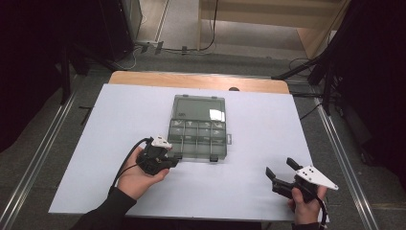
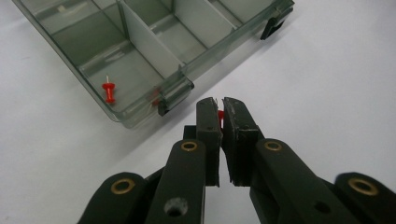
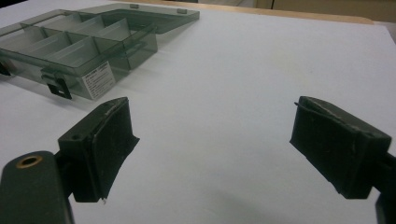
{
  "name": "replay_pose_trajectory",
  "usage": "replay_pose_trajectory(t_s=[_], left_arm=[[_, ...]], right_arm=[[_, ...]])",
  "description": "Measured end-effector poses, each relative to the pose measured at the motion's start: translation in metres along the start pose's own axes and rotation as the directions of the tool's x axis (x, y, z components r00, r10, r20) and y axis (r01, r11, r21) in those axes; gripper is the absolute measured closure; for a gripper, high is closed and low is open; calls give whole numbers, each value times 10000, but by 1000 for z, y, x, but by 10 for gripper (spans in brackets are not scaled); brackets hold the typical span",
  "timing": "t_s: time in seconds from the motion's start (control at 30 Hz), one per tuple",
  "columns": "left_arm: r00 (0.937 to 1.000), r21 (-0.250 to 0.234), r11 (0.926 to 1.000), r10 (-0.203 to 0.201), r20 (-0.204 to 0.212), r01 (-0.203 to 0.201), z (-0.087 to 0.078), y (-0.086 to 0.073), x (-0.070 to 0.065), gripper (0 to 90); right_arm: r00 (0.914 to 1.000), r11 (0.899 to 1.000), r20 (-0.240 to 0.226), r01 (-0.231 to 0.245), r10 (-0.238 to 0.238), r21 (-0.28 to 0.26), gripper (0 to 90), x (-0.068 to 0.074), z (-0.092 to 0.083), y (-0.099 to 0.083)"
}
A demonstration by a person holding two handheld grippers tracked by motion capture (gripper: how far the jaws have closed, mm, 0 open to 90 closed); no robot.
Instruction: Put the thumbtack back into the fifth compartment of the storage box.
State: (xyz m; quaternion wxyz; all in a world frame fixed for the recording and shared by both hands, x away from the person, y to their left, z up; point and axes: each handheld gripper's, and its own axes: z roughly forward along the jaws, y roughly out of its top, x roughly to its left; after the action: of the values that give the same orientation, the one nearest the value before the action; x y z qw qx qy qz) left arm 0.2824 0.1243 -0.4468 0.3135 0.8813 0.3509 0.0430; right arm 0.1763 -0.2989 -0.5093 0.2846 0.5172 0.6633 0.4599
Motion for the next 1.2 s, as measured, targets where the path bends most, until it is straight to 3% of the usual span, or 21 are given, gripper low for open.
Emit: replay_pose_trajectory(t_s=[0.6, 1.2], left_arm=[[9999, -14, 10000, 24, -105, -24, -3, 13, 12, 849], [9990, -234, 9992, -344, -270, 338, -2, 24, 29, 847]], right_arm=[[10000, 10000, 4, 0, 0, 42, 133, 0, 0, 0], [10000, 10000, -1, -31, 31, 77, 133, 0, 1, 0]])
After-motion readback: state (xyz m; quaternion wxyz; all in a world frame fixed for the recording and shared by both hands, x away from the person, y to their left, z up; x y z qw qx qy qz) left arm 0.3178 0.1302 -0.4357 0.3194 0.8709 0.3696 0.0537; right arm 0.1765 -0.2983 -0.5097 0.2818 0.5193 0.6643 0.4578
